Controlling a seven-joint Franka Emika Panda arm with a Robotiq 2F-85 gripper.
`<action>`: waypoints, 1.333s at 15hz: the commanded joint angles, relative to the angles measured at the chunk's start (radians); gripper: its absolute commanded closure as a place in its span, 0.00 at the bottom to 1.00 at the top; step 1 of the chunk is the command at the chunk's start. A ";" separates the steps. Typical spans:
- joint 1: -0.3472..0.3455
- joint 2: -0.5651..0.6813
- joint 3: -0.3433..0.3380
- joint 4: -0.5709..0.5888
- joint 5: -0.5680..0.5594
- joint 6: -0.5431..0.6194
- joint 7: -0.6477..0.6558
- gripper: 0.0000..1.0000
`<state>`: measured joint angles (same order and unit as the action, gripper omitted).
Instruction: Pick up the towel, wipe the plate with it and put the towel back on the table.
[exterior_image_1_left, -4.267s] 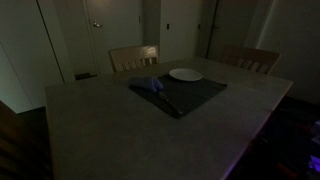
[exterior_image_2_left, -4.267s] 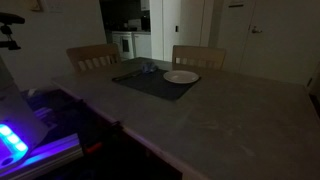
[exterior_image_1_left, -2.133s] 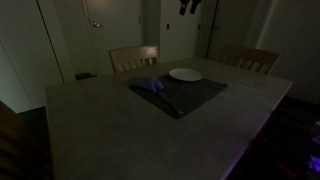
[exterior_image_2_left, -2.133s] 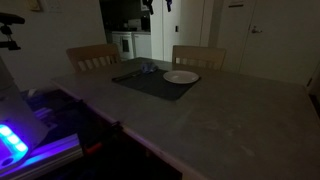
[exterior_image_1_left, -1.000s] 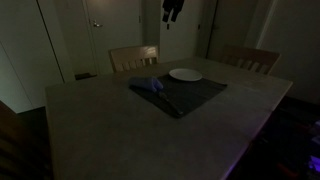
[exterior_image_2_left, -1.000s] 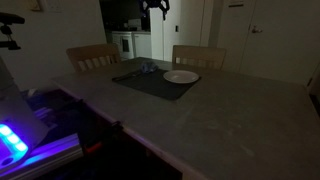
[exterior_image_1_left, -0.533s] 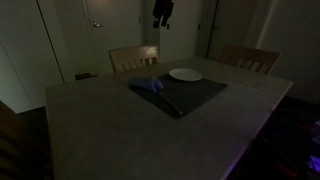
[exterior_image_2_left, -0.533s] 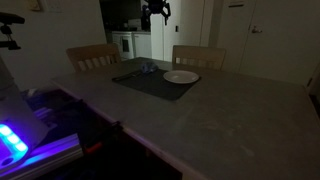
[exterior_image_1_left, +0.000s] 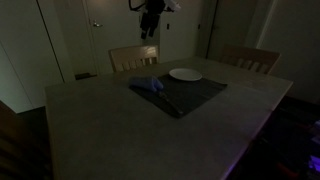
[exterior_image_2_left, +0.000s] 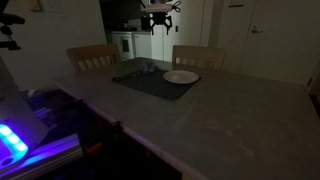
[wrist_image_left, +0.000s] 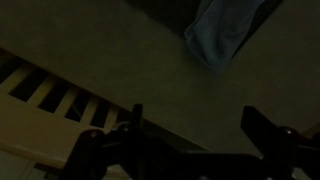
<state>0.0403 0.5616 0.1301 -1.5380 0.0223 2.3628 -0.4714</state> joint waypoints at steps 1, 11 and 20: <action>-0.011 0.097 0.042 0.131 0.013 -0.090 -0.022 0.00; 0.017 0.133 0.049 0.131 -0.003 -0.090 0.006 0.00; 0.048 0.190 0.056 0.155 -0.001 -0.347 0.053 0.00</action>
<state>0.0852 0.7252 0.1824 -1.4308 0.0246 2.1314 -0.4301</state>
